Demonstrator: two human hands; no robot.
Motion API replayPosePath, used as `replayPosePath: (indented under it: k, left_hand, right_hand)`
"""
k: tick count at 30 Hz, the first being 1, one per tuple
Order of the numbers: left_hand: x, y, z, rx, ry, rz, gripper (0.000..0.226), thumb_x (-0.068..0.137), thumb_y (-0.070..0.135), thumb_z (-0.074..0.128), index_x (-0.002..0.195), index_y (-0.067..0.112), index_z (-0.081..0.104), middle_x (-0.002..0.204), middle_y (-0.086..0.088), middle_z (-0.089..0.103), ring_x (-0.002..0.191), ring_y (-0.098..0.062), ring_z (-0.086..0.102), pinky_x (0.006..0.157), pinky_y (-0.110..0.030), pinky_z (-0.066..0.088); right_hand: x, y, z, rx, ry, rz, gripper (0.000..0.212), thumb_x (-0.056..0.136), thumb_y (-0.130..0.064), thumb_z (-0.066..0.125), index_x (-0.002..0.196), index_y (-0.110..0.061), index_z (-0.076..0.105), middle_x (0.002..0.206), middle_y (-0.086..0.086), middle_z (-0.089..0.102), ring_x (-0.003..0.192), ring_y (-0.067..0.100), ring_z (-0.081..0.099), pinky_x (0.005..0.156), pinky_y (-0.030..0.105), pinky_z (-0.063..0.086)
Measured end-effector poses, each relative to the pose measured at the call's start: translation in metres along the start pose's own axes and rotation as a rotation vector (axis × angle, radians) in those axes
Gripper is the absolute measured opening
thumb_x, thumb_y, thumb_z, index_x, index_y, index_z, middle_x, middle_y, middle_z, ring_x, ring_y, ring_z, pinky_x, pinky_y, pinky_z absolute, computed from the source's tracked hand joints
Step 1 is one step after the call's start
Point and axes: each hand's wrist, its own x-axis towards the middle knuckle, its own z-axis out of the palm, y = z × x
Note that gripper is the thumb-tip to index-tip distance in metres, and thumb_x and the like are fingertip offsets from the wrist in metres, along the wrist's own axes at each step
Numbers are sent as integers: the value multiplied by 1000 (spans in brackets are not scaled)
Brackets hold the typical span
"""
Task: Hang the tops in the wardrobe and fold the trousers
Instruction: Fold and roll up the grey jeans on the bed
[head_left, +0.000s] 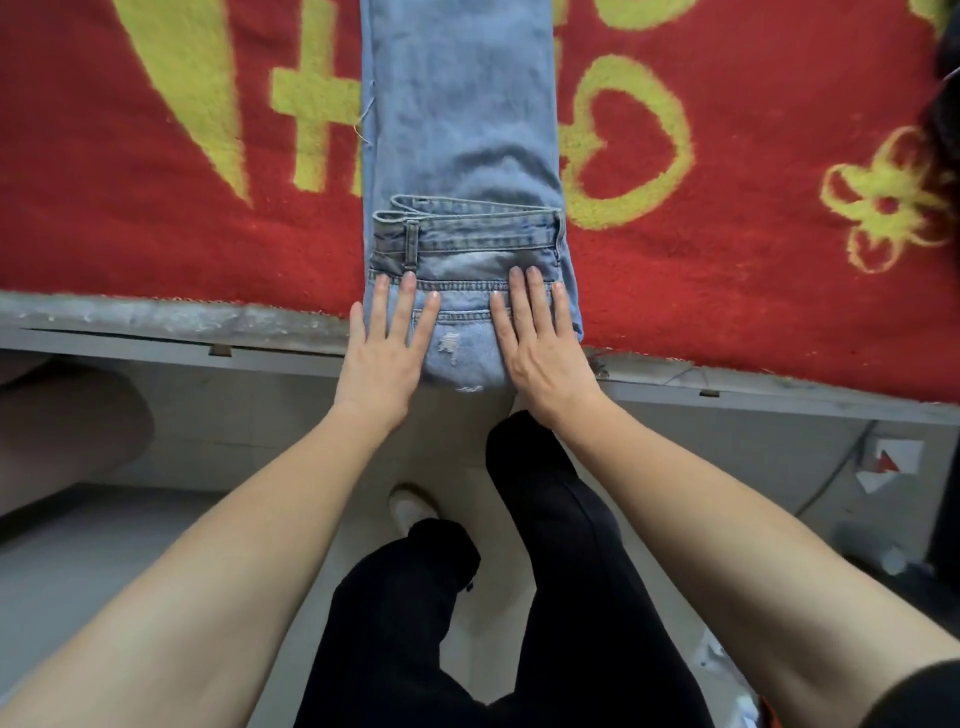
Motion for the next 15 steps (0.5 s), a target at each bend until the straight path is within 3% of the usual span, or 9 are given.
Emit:
replayPosePath:
  k: [1, 3, 4, 6, 9, 12, 15]
  left_hand:
    - [1, 1, 5, -7, 29, -2, 105, 85, 16, 61, 151, 13, -20, 160, -22, -14, 146, -47, -8, 117, -60, 14]
    - [2, 3, 6, -40, 58, 3, 92, 86, 7, 56, 155, 11, -4, 161, -23, -4, 146, -49, 0, 115, -62, 17]
    - [1, 4, 4, -62, 64, 11, 85, 87, 5, 53, 156, 10, 3, 161, -24, 0, 146, -49, 3, 114, -62, 18]
    - [-1, 6, -8, -97, -23, 35, 78, 91, 3, 48, 156, 11, 6, 162, -22, -3, 147, -47, 0, 116, -60, 16]
    - [-6, -5, -37, -164, -221, 81, 80, 91, 7, 53, 156, 13, 5, 163, -15, -7, 149, -41, -4, 119, -53, 14]
    - [-18, -17, -77, -355, -329, 92, 76, 88, 6, 53, 154, 16, 18, 163, -12, 10, 149, -36, 8, 118, -49, 21]
    - [-44, -25, -120, -502, -445, 60, 64, 88, 3, 47, 149, 17, 33, 153, -12, 36, 140, -33, 34, 109, -39, 36]
  right_hand:
    - [0, 0, 0, -1, -13, 4, 54, 103, -15, 20, 154, 3, 21, 156, 35, 20, 145, 52, 21, 114, 63, 27]
    - [-4, 4, -1, 7, -35, -2, 61, 97, -3, 1, 152, 4, 25, 155, 34, 25, 143, 53, 25, 113, 62, 29]
    - [-7, 7, -1, 28, -15, -16, 64, 92, -2, 3, 152, 4, 26, 156, 34, 25, 143, 54, 25, 114, 62, 29]
    - [-14, 14, -9, 136, 23, -48, 62, 87, -2, 29, 149, 5, 34, 154, 31, 31, 141, 55, 28, 112, 61, 34]
    - [-23, 21, -36, 326, 37, -42, 58, 72, 2, 61, 129, 4, 53, 126, 27, 50, 122, 48, 48, 93, 52, 51]
    - [-34, 27, -79, 453, -15, 6, 35, 73, -8, 67, 107, -6, 59, 107, 13, 49, 96, 34, 54, 67, 40, 50]
    - [-50, 31, -122, 532, -166, 42, 46, 78, -21, 64, 124, -17, 62, 116, 7, 58, 102, 33, 62, 80, 40, 54]
